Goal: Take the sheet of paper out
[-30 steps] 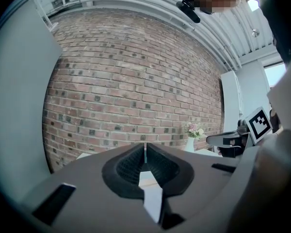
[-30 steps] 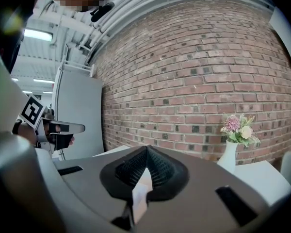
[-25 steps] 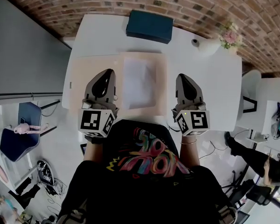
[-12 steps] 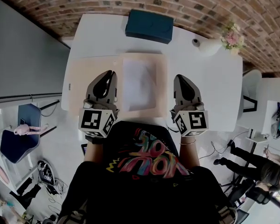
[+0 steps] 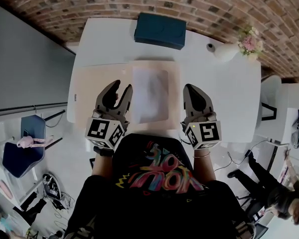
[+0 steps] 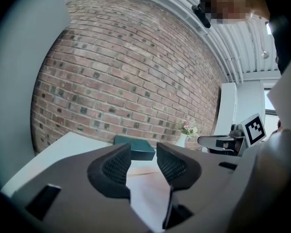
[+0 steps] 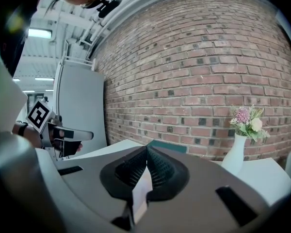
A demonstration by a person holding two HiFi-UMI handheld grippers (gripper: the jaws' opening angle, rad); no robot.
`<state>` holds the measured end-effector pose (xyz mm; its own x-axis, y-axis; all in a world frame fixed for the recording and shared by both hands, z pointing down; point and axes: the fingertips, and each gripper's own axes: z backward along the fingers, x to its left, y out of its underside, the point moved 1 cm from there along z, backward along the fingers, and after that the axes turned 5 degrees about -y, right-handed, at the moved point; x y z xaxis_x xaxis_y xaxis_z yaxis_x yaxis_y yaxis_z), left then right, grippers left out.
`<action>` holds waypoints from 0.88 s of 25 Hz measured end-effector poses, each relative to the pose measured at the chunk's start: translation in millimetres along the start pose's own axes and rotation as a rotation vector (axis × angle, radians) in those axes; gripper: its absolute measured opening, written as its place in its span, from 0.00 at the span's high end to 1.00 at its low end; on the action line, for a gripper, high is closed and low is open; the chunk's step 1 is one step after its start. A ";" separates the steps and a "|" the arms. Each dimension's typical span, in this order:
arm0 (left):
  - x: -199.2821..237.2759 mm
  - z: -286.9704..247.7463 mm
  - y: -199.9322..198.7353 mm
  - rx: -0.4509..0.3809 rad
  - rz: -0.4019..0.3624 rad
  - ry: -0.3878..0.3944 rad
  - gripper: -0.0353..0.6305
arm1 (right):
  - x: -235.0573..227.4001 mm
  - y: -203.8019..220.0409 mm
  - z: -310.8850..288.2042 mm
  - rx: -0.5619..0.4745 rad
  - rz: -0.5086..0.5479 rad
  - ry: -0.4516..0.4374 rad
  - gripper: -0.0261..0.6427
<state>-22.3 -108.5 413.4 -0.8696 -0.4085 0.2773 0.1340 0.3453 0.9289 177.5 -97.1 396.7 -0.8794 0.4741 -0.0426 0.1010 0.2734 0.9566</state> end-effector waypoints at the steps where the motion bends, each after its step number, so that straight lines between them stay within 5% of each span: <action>1: 0.3 -1.6 3.4 0.015 0.004 0.002 0.71 | -0.1 0.9 -0.2 0.002 -0.003 0.001 0.93; 15: 13.7 -18.1 59.4 0.166 0.038 0.025 0.68 | 2.7 27.3 -3.2 0.042 -0.057 0.007 0.93; 22: 19.4 -32.0 105.3 0.282 0.135 0.053 0.68 | 8.1 42.9 -5.0 0.073 -0.080 -0.005 0.93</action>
<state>-9.8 -107.1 524.5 -0.8262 -0.3838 0.4125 0.1030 0.6169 0.7803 172.4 -85.7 438.8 -0.8838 0.4523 -0.1197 0.0645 0.3711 0.9264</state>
